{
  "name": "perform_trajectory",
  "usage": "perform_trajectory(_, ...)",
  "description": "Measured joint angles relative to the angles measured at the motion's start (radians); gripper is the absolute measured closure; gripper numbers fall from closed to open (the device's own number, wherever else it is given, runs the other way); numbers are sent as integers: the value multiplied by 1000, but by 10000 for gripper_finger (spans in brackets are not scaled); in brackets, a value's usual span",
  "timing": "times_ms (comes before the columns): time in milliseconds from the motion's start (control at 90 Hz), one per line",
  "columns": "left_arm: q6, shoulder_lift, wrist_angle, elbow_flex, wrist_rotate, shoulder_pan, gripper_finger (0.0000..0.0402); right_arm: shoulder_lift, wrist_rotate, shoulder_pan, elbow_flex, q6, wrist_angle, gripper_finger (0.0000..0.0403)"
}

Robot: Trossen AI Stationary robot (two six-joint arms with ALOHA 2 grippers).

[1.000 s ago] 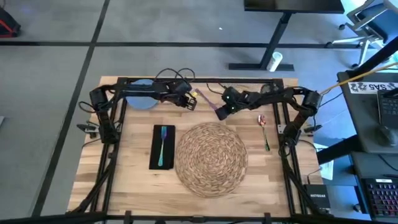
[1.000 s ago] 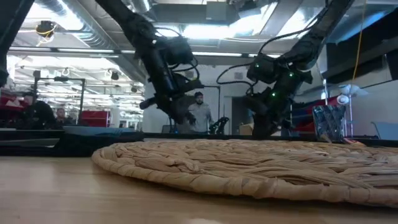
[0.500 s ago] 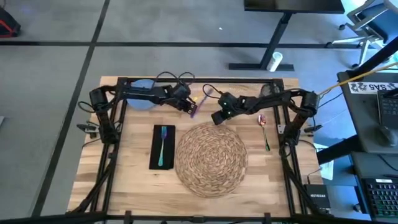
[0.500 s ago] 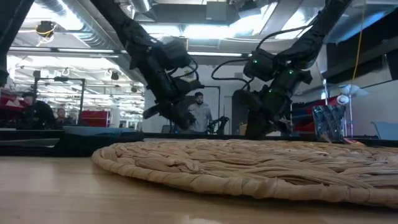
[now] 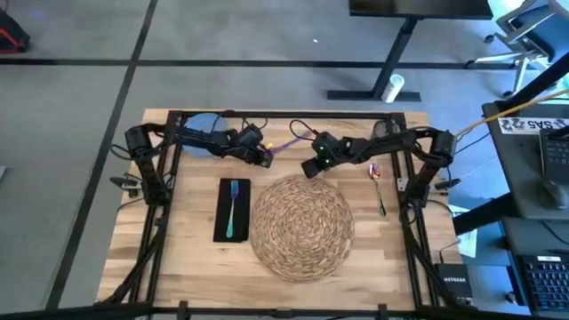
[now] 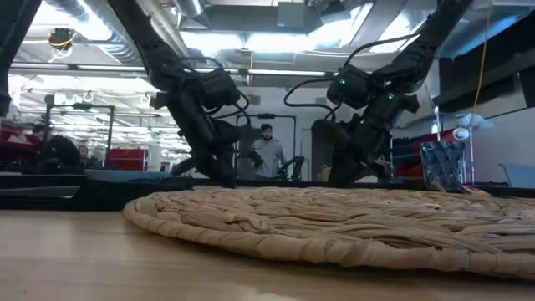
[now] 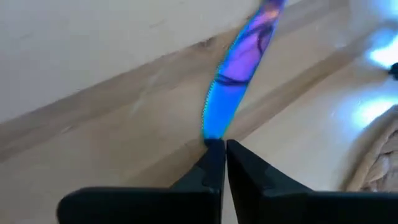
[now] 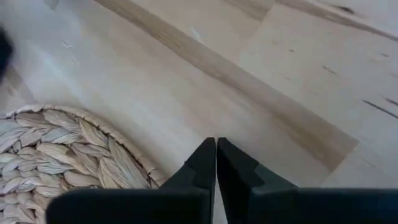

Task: Set table place
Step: Put the blue table knife on top of the brown placemat

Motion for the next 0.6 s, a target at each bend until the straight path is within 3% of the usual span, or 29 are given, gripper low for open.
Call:
perform_trajectory(167,3,-40,-7,17,-13,-17,402,0,-12,0,0,0,1,403)
perform_trajectory(367,59,-86,-128,52,-199,11,402,0,-16,0,1,9,6,403)
perform_trajectory(600,51,11,-104,46,-121,66,402,0,-16,-1,1,13,20,403)
